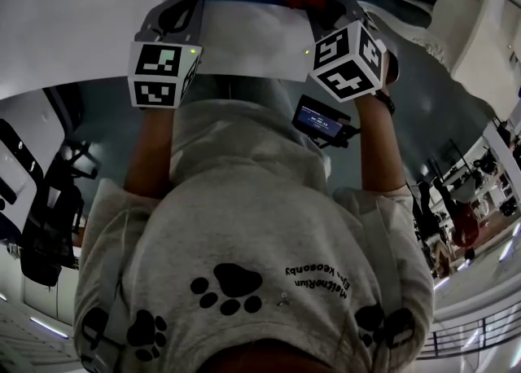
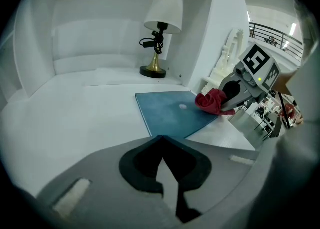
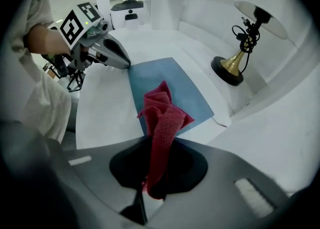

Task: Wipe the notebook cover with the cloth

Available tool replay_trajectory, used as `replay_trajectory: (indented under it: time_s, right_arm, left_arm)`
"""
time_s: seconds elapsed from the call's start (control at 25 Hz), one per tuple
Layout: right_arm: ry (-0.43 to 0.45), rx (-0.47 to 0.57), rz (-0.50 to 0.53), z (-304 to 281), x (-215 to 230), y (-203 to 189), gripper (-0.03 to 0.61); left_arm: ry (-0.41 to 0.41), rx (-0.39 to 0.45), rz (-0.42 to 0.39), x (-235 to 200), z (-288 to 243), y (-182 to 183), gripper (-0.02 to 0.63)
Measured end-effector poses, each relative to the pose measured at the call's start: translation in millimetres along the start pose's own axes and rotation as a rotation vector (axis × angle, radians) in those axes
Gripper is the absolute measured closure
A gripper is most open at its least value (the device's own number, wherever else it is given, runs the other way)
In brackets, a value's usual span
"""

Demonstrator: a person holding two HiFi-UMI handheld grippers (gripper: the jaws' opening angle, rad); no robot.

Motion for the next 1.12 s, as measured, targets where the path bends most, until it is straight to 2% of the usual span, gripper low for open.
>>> replay_trajectory:
  time_s: [0.28,0.52,0.64,0.88,1.0,1.12]
  right_arm:
    - [0.023,0.008,-0.109,2.1,3.4,-9.6,0.535]
    - [0.053,0.074,-0.308,13.9,8.5,-11.5,0.534]
    - [0.035,0.164,-0.433,31.8,10.6,-13.6,0.532]
    - [-0.079,0.421,-0.628,83.3,22.7,8.2,0.532]
    - [-0.142,0.562,-0.694,116.6,30.8,26.3,0.532]
    - [-0.221,0.667,-0.694,149.6,36.5,43.6,0.532]
  left_arm:
    - [0.011,-0.020,-0.022,-0.8,2.3,-1.0,0.615]
    - [0.015,-0.045,-0.047,-4.4,2.6,-1.2,0.615]
    - [0.019,-0.059,-0.058,-1.1,3.9,-4.1,0.615]
    - [0.035,-0.082,-0.072,-1.8,4.6,0.6,0.615]
    - [0.034,-0.042,-0.053,-2.6,15.2,16.9,0.615]
    - [0.046,0.041,-0.052,-2.1,31.5,45.5,0.615]
Point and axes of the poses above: the fingertips, and each gripper's own axes: z backward along the fingers, x to its right, y out of its top, the point moved 1 cm from there along z, backward along the fingers, and after that the axes turned 5 degrees about -x, right-handed, at the moved point
